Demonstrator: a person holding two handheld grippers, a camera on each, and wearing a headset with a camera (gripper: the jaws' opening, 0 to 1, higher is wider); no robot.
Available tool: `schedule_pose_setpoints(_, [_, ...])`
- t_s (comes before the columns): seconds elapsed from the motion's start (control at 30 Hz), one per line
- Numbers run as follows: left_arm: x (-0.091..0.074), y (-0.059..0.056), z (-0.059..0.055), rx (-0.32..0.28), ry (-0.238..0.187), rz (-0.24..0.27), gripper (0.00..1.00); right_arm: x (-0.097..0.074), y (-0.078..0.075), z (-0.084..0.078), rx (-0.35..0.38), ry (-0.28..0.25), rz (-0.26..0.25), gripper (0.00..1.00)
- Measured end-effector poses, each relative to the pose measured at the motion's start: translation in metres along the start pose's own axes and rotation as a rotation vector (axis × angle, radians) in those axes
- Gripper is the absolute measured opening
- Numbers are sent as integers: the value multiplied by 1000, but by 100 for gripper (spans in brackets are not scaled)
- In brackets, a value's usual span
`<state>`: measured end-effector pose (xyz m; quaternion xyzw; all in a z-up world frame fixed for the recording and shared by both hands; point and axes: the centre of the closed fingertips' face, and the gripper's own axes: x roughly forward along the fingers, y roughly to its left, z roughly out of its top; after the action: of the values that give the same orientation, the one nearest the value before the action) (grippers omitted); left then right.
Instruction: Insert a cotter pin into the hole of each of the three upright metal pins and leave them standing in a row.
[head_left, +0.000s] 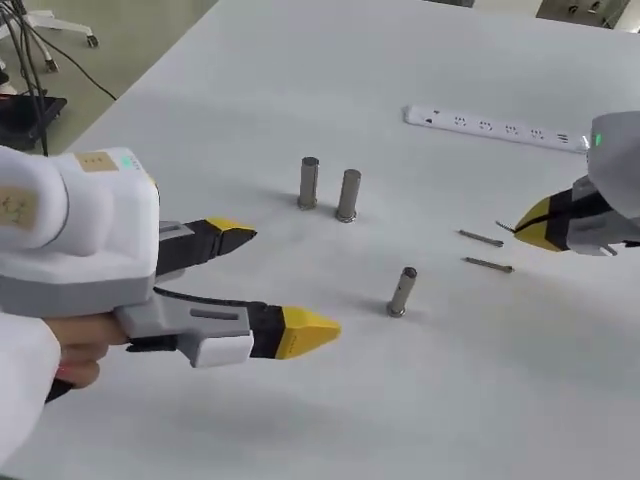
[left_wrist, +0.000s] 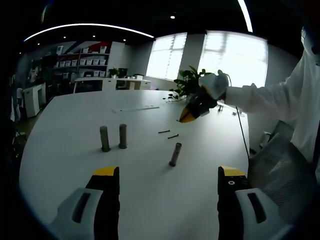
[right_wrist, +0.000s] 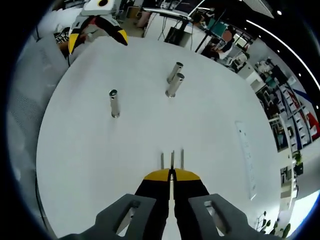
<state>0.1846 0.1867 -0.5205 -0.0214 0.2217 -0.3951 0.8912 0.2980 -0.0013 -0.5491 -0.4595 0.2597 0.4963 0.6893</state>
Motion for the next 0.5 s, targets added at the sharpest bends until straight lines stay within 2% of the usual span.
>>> schedule_pose_setpoints(0.17, [10, 0, 6, 11, 1, -14, 75, -15, 6, 7, -2, -31, -62, 0])
schedule_pose_setpoints(0.23, [16, -2, 12, -20, -6, -36, 74, -21, 9, 10, 7, -47, -74, 0])
schedule_pose_setpoints(0.37, [26, -2, 27, -73, -59, -57, 66, -30, 14, 15, 34, -74, -117, 0])
schedule_pose_setpoints(0.5, [35, -4, 33, -64, -62, -72, 63, -37, 20, 18, 36, -84, -158, 0])
